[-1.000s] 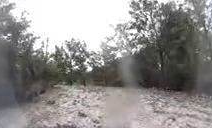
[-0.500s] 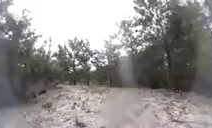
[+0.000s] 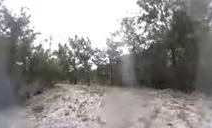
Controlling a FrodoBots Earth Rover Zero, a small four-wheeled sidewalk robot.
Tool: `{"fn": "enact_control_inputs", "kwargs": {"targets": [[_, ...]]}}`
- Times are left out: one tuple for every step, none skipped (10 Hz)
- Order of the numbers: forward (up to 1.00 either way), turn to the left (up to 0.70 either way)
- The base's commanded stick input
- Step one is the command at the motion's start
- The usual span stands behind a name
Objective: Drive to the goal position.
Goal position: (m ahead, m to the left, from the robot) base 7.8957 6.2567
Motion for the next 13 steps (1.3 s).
{"fn": "enact_control_inputs", "kwargs": {"targets": [[0.6, 0.0], [0.6, 0.0], [0.6, 0.0], [0.6, 0.0], [0.6, 0.06], [0.6, 0.15], [0.6, 0.15], [0.6, 0.1], [0.6, 0.02], [0.6, 0.0], [0.6, 0.0], [0.6, 0.02], [0.6, 0.15]]}}
